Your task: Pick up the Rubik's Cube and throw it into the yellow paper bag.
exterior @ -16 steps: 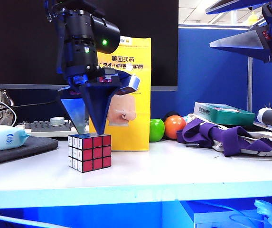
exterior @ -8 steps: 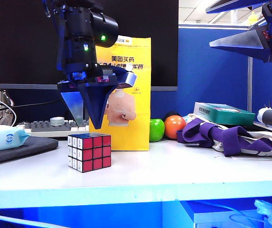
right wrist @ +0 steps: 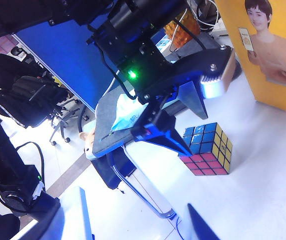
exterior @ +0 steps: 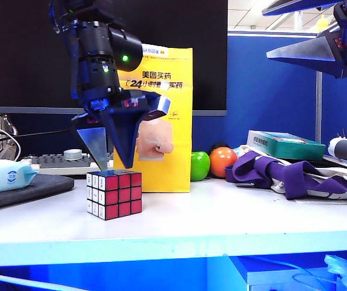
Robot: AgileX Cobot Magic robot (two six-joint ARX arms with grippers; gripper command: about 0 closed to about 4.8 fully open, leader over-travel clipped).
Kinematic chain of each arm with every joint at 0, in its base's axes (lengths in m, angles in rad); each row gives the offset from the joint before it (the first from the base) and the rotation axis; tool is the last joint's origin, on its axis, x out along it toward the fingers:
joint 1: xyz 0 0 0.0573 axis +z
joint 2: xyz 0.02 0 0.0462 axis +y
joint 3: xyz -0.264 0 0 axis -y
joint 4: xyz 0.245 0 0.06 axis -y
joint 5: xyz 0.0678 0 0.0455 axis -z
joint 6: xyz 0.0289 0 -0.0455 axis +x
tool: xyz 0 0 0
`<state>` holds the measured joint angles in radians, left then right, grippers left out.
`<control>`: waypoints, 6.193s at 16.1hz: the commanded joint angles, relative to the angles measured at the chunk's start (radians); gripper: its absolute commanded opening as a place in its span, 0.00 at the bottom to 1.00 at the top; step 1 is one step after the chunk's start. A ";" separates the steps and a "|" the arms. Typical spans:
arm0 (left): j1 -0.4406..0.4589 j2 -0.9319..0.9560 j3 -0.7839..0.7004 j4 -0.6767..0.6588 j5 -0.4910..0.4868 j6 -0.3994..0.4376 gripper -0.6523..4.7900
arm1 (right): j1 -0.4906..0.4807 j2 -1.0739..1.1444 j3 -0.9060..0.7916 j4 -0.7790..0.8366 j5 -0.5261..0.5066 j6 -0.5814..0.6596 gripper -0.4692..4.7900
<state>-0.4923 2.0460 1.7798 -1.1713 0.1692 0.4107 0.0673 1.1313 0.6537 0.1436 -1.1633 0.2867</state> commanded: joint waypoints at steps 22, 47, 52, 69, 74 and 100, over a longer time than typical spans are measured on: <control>-0.021 -0.017 0.261 -0.153 0.000 -0.072 1.00 | -0.001 -0.002 0.006 0.039 -0.007 -0.002 0.69; -0.051 -1.229 0.193 -0.152 -0.656 -0.249 1.00 | -0.312 -0.473 0.318 0.200 0.114 0.286 0.72; -0.050 -1.651 -0.433 0.179 -0.662 -0.283 1.00 | -0.278 -0.597 0.318 -0.086 0.298 -0.017 0.73; -0.050 -1.724 -1.318 0.872 -0.456 -0.258 1.00 | -0.275 -1.129 -0.460 -0.135 0.799 0.057 0.80; -0.050 -1.717 -1.340 0.888 -0.464 -0.269 0.84 | -0.276 -1.129 -0.539 -0.143 0.814 0.133 0.79; -0.049 -2.042 -1.658 1.187 -0.376 -0.214 0.17 | -0.243 -1.130 -0.643 -0.019 0.855 0.077 0.09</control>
<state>-0.5426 0.0051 0.1165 0.0040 -0.1715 0.1673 -0.1913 0.0029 0.0143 0.0830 -0.3103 0.3832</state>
